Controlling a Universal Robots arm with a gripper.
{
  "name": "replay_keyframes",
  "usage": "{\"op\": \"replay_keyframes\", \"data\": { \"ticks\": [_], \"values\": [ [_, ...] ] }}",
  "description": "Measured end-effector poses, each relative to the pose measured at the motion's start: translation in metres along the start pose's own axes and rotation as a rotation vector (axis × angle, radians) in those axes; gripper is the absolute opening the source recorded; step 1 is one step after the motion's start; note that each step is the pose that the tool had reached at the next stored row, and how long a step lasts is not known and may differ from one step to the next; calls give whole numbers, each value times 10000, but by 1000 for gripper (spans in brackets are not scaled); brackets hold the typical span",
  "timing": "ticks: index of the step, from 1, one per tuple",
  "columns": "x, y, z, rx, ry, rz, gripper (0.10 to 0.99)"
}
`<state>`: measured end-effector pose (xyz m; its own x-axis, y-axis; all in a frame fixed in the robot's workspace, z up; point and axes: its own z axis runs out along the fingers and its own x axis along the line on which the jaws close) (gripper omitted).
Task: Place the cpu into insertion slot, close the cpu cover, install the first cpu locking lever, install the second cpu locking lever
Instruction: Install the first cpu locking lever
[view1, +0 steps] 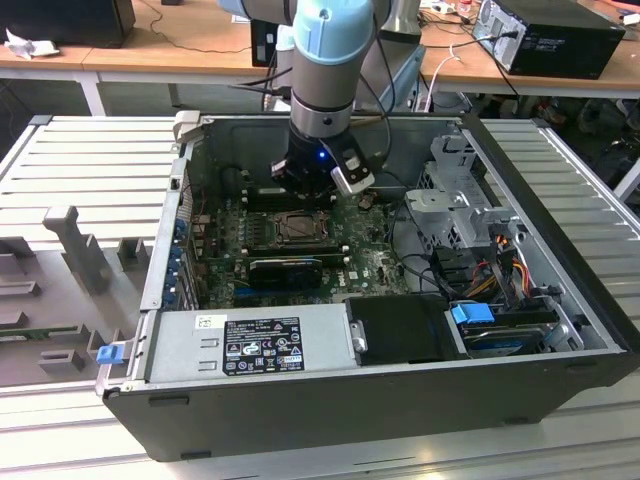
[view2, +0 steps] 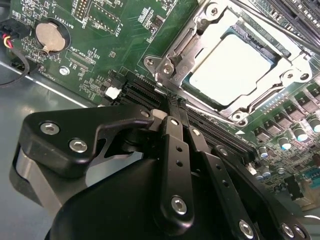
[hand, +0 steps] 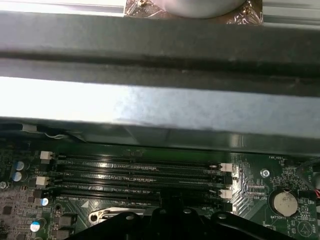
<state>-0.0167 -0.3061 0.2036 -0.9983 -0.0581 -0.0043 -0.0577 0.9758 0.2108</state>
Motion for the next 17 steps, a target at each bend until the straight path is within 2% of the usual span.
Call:
{"op": "replay_keyframes", "data": {
  "ticks": [3, 10, 17],
  "values": [
    [-3, -2, 10, 26, 3, 1, 106],
    [-5, -3, 12, 192, 11, 2, 106],
    [-5, -1, 5, 198, 11, 1, 106]
  ]
}}
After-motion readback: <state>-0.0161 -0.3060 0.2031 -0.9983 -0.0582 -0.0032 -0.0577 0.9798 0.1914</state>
